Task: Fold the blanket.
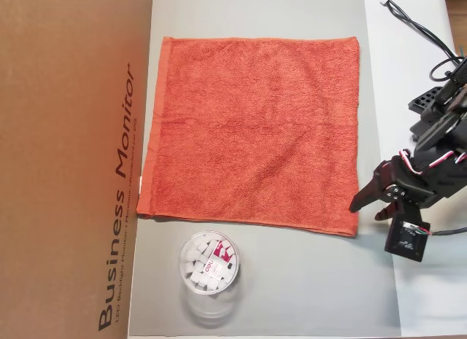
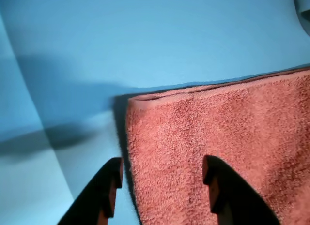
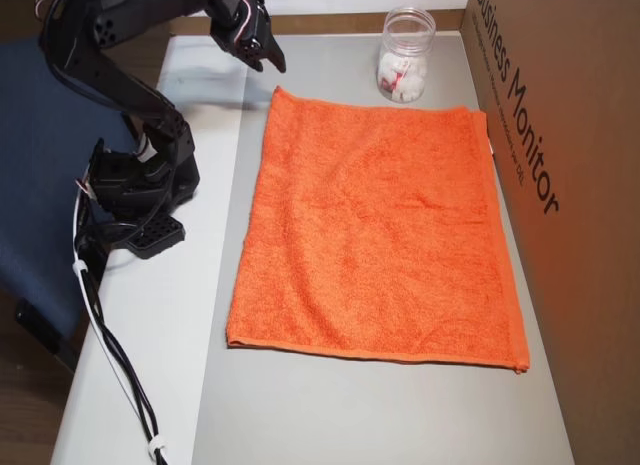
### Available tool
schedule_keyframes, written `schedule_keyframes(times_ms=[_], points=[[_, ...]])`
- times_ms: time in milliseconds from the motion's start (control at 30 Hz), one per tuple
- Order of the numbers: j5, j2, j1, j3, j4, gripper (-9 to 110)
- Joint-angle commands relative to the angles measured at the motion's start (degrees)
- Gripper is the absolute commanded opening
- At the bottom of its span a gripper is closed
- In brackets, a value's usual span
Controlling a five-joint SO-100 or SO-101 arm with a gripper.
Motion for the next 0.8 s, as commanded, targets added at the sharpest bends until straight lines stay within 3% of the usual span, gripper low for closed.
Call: schedule_keyframes(times_ms=[0, 400, 767], points=[[-1.1, -1.8, -0.7, -2.7, -1.4, 17], [-0.7, -7.9, -0.7, -2.6, -1.7, 17], [-0.5, -15.0, -0.7, -2.6, -10.3, 16]])
